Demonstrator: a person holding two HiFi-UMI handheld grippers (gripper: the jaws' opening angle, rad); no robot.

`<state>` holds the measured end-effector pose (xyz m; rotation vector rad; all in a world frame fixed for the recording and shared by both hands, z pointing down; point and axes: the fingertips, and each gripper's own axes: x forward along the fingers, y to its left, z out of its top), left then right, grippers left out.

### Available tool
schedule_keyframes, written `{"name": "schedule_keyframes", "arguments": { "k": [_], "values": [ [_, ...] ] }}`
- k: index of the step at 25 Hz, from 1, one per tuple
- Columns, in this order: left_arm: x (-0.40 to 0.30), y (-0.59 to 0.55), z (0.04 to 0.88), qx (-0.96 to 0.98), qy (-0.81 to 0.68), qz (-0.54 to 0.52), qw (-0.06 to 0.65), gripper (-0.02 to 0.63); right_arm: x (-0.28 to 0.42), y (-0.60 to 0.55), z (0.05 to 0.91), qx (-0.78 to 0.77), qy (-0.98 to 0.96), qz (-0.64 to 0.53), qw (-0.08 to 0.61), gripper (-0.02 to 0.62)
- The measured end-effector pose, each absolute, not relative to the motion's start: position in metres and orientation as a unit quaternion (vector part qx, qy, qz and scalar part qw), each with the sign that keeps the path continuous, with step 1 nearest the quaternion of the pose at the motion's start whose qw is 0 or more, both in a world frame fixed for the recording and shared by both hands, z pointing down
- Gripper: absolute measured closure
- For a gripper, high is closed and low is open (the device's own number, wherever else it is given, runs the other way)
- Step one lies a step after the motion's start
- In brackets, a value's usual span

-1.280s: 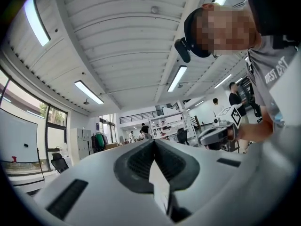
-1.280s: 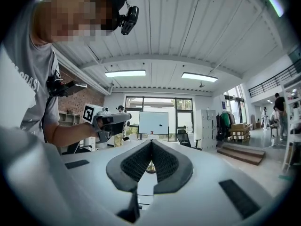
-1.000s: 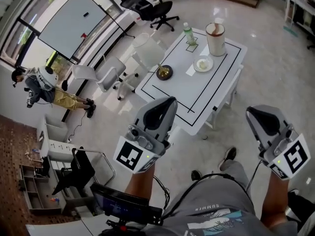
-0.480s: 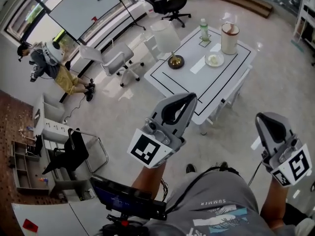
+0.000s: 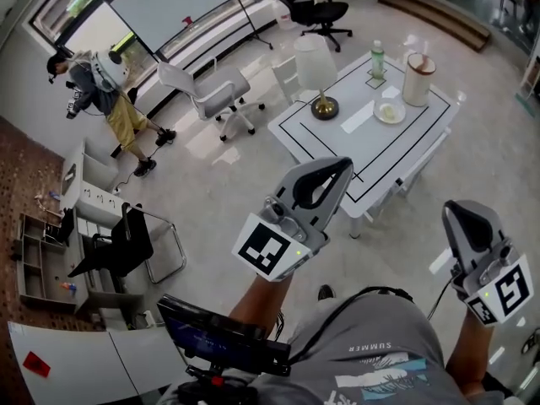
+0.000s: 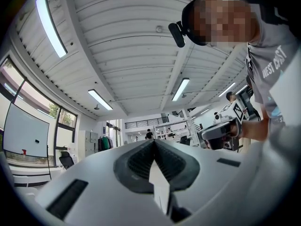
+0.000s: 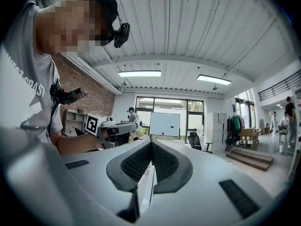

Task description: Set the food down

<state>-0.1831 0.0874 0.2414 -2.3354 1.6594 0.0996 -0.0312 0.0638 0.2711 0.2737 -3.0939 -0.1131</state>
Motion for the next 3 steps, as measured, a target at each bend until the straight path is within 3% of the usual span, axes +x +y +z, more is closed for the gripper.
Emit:
{"name": "schedule_keyframes", "arguments": {
  "k": [3],
  "values": [
    [-0.1912, 0.0946, 0.2436, -0.810, 0.571, 0.034, 0.132, 0.598, -0.0410, 0.0715, 0.2725, 0.088, -0.995, -0.039, 0.018, 0.590]
  ]
}}
